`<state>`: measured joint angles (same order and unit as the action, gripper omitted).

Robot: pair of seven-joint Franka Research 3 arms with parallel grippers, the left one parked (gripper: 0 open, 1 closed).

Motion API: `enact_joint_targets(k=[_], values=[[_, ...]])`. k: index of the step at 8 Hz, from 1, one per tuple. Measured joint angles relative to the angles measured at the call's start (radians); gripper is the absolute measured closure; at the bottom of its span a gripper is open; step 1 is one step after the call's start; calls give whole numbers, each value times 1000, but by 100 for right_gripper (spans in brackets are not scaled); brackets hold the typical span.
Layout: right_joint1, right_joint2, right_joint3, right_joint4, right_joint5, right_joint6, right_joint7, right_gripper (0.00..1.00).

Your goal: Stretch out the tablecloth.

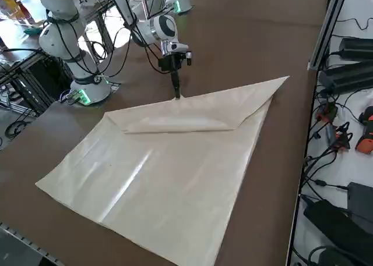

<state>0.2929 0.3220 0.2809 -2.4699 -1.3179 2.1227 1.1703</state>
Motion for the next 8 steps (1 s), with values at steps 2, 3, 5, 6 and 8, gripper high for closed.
enact_joint_targets(k=[2, 3, 5, 6, 8], values=[[0, -3, 15, 5, 11, 12, 45, 99], [1, -3, 26, 8, 22, 39, 99, 99], [2, -3, 56, 9, 42, 97, 177, 99], [2, -3, 75, 9, 76, 121, 190, 99], [3, -6, 121, 21, 157, 151, 205, 99]])
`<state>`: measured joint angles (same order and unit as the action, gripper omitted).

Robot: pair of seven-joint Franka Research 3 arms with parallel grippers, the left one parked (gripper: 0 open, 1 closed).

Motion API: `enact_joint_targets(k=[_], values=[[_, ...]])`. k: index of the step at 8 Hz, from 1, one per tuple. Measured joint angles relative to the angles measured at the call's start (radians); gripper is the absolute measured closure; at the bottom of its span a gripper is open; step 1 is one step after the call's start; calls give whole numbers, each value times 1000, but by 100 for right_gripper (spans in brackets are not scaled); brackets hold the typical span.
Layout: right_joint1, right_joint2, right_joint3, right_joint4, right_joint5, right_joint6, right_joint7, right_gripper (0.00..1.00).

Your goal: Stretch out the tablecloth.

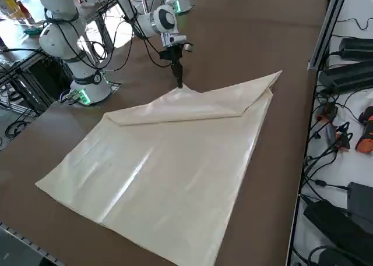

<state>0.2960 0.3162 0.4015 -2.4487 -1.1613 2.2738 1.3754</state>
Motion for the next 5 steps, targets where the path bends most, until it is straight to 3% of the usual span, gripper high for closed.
enact_joint_targets(k=[5], values=[[2, -1, 154, 36, 140, 103, 155, 99]])
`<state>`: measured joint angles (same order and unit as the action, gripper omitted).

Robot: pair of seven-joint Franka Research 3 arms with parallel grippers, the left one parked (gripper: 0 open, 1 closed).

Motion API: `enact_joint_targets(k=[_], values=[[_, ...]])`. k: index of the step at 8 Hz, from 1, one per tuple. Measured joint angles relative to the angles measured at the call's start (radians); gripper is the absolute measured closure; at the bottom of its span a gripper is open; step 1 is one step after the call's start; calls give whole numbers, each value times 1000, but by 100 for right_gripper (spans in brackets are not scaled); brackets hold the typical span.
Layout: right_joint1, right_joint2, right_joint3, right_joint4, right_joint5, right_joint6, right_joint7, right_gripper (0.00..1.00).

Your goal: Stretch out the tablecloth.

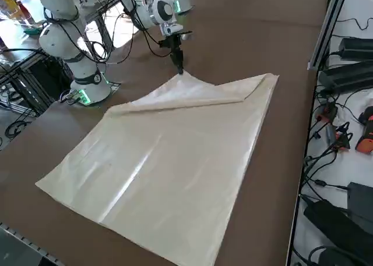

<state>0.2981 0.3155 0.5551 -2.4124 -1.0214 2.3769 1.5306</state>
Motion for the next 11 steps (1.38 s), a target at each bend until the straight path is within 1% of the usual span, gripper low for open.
enact_joint_targets(k=[2, 4, 8, 11], values=[[0, 0, 58, 43, 73, 3, 18, 99], [0, 1, 108, 79, 106, 1, 56, 99], [-1, 5, 164, 80, 115, -35, 140, 99], [-6, 5, 196, 71, 118, -40, 188, 99]])
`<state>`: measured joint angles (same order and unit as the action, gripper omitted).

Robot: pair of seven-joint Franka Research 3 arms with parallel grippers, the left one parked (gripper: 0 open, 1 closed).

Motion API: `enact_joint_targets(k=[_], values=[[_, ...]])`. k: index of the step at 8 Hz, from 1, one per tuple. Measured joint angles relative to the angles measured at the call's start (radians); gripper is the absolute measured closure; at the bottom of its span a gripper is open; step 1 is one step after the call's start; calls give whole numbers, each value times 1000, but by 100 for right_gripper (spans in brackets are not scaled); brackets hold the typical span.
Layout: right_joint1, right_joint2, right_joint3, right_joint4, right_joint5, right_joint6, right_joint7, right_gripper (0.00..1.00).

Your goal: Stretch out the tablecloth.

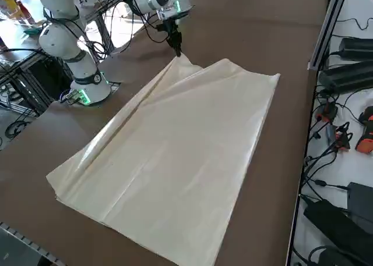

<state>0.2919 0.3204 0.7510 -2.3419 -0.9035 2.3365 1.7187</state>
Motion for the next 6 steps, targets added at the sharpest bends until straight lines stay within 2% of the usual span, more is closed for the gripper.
enact_joint_targets(k=[2, 3, 6], values=[[-19, 0, 41, -5, 7, -7, 29, 99], [-51, 0, 87, -12, 9, -13, 45, 99], [-206, -1, 275, -36, 15, -23, 76, 97]])
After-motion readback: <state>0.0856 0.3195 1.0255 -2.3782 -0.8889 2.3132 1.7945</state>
